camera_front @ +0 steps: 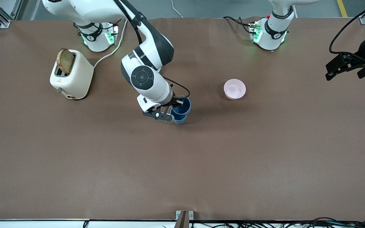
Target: Stack blue cups with both arms
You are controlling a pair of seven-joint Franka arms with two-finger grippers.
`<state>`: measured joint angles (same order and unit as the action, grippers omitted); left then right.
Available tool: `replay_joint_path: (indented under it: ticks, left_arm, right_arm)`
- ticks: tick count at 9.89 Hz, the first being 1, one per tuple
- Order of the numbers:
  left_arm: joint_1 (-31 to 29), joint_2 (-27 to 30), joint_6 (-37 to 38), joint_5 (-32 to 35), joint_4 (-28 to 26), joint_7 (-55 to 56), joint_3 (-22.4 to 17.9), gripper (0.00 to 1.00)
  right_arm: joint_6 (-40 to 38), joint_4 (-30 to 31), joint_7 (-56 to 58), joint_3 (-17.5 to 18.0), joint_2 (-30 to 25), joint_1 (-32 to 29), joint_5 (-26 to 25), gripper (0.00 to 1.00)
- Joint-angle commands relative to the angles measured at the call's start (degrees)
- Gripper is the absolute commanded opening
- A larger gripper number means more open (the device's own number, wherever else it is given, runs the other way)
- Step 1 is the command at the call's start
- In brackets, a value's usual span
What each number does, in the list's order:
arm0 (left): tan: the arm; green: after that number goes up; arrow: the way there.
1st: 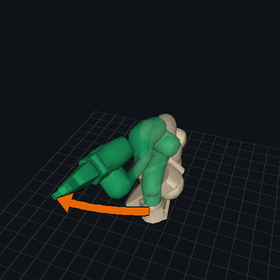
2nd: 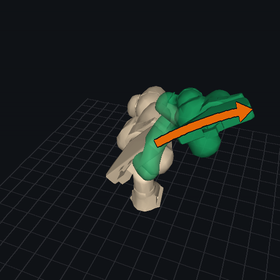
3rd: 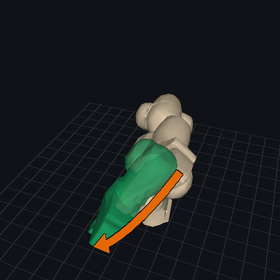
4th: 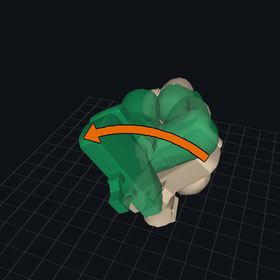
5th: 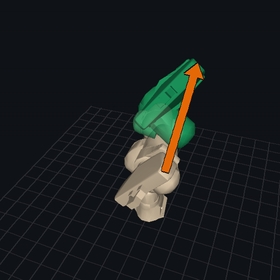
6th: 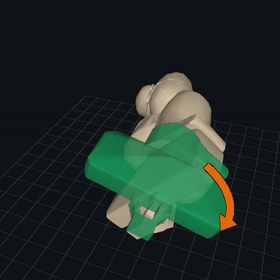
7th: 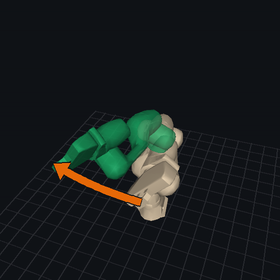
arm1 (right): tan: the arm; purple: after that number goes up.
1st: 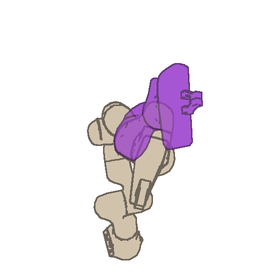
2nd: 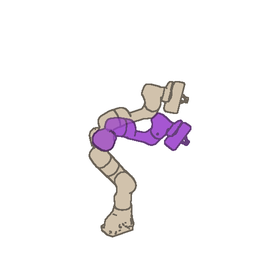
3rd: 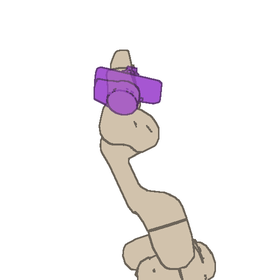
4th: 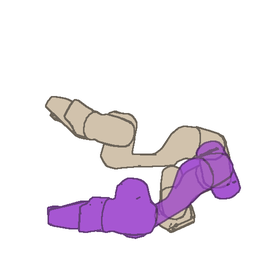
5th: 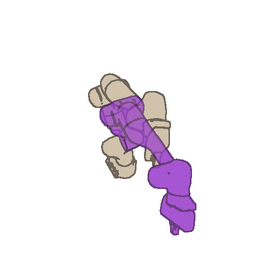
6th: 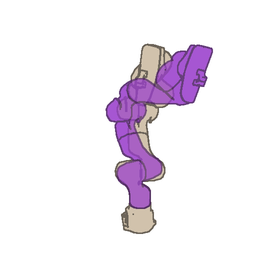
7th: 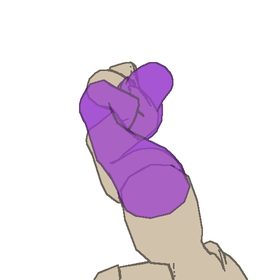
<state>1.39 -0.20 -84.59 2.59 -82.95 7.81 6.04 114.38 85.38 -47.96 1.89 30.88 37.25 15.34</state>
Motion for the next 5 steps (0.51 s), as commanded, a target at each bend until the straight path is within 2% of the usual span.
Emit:
replay_joint_path:
  ticks: [1, 3, 5]
  left_arm:
    - [0.11, 0.99, -2.07, -0.57, -4.15, -1.30, -0.06, 1.00]
    - [0.11, 0.90, -4.09, -0.65, -5.02, -3.23, 0.03, 1.00]
    - [0.11, 1.87, -4.62, -0.74, -8.27, -3.59, 0.29, 1.00]
  right_arm:
    - [-0.74, -0.56, 0.85, -0.40, 0.32, 0.63, 0.39, 0.01]
    - [-0.65, -0.56, 0.85, -0.48, 0.32, 0.63, 0.22, 0.02]
    - [-0.38, -0.56, 0.68, -0.40, 0.84, 0.63, -0.40, 0.02]
